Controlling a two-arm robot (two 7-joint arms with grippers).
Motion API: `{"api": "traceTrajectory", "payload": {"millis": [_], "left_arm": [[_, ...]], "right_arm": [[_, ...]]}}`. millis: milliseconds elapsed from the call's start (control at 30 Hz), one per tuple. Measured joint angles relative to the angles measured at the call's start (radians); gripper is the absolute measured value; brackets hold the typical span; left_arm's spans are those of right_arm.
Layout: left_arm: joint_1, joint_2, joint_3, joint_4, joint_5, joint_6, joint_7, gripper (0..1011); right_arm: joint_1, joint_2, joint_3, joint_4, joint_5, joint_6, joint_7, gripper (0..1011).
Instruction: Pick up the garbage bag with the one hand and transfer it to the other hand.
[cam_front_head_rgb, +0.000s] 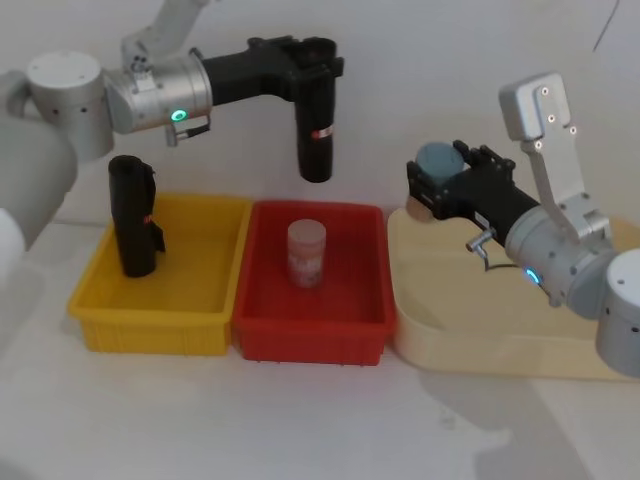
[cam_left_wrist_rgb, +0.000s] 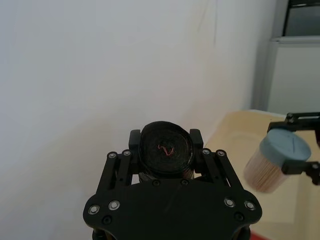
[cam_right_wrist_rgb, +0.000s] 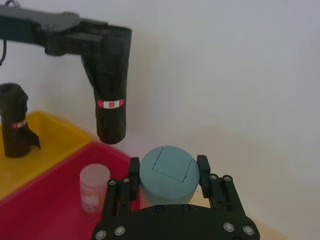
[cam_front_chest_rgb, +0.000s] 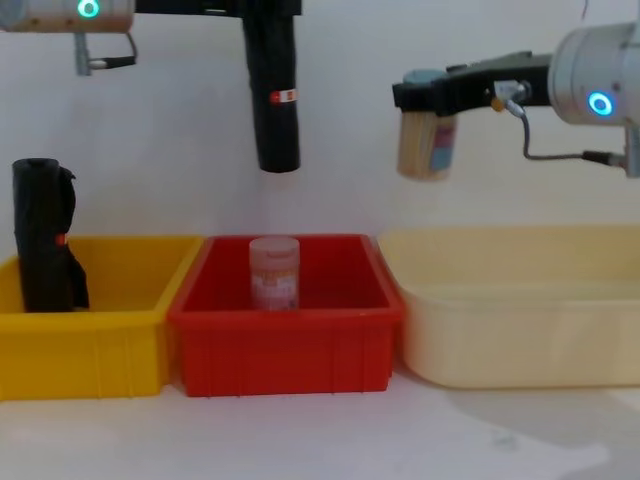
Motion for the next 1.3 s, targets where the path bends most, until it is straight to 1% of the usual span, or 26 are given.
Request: {"api": "traceTrajectory", "payload": {"millis": [67, 100, 200, 267, 333, 400, 467, 500, 533, 733, 900, 1067, 1300], "left_arm": [[-0.026, -0.019, 0.015, 0.053, -0.008, -0.024, -0.02, 553], [-0.046, -0.032, 0.025, 0.093, -0.014, -0.042, -0.035, 553], [-0.075, -0.052, 0.04, 0.15, -0.021, -0.065, -0.054, 553], [-0.103, -0.073, 0.056, 0.209, -0.03, -0.092, -0.078, 553], [-0.109, -0.077, 0.06, 0.221, -0.032, -0.1, -0.084, 553], [-0.131, -0.093, 0.071, 0.264, -0.039, -0.118, -0.099, 553], [-0.134, -0.095, 0.072, 0.27, -0.04, -0.122, -0.103, 553], [-0.148, -0.105, 0.081, 0.298, -0.044, -0.133, -0.112, 553], [-0.148, -0.105, 0.081, 0.298, -0.044, -0.133, -0.112, 553], [-0.173, -0.123, 0.095, 0.349, -0.052, -0.157, -0.132, 553], [-0.184, -0.13, 0.1, 0.37, -0.055, -0.167, -0.14, 553], [-0.191, -0.135, 0.104, 0.385, -0.057, -0.173, -0.146, 553], [-0.198, -0.14, 0.108, 0.4, -0.059, -0.18, -0.152, 553]], "right_arm": [[-0.004, 0.003, 0.001, 0.0, -0.001, 0.003, 0.0, 676], [-0.008, 0.005, 0.003, 0.0, -0.002, 0.005, 0.001, 676], [-0.014, 0.008, 0.007, 0.0, -0.003, 0.007, 0.001, 676], [-0.02, 0.011, 0.013, 0.003, -0.004, 0.009, -0.001, 676], [-0.022, 0.011, 0.017, 0.004, -0.006, 0.009, -0.002, 676], [-0.024, 0.013, 0.022, 0.007, -0.009, 0.01, -0.009, 676], [-0.026, 0.014, 0.026, 0.009, -0.012, 0.01, -0.014, 676], [-0.027, 0.014, 0.029, 0.011, -0.016, 0.011, -0.021, 676], [-0.027, 0.015, 0.03, 0.012, -0.019, 0.011, -0.026, 676], [-0.029, 0.02, 0.046, 0.025, -0.038, 0.011, -0.053, 676], [-0.026, 0.026, 0.055, 0.045, -0.058, 0.01, -0.074, 676], [-0.015, 0.03, 0.055, 0.071, -0.077, 0.009, -0.082, 676], [0.019, 0.031, 0.042, 0.143, -0.11, 0.009, -0.089, 676]]}}
